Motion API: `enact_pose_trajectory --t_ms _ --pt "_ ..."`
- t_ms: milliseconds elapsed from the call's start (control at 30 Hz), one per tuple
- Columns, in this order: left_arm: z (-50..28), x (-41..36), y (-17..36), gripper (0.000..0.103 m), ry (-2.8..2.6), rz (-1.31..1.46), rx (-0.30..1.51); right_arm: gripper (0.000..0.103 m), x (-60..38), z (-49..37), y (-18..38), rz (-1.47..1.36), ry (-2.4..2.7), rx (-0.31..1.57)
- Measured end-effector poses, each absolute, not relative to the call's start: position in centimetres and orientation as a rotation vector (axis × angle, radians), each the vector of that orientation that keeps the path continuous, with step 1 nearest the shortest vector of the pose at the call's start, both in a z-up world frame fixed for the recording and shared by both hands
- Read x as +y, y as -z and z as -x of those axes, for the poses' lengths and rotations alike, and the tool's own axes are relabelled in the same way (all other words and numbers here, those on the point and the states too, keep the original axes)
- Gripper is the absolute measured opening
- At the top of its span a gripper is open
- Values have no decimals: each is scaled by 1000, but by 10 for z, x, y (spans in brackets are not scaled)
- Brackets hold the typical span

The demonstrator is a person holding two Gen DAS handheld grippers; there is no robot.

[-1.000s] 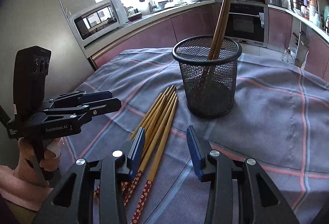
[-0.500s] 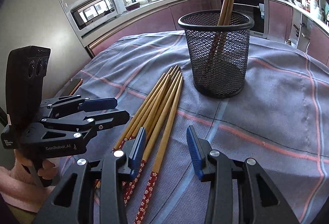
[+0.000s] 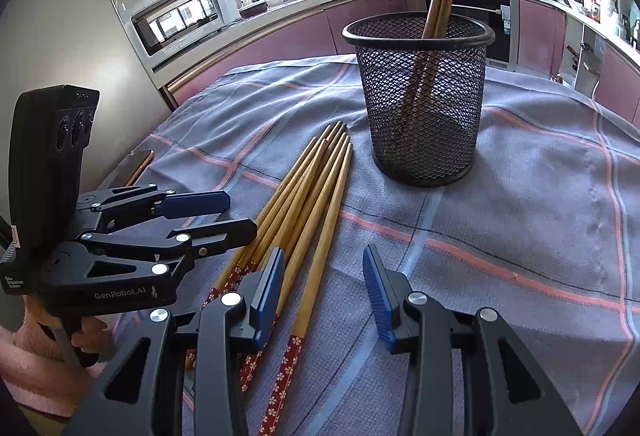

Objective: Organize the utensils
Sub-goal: 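Withdraw both open tools from the cup back over the chopstick pile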

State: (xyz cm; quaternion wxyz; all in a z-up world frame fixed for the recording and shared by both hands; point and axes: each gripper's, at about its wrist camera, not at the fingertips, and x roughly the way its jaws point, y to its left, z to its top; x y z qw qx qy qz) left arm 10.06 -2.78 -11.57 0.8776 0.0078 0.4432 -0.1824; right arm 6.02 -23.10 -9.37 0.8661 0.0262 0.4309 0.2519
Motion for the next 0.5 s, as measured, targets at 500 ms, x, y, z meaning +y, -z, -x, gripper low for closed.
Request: enact_pose_trajectory --t_ms 500 --pt "-104 -32 117 47 385 -51 919 38 -227 -63 96 -24 -504 901"
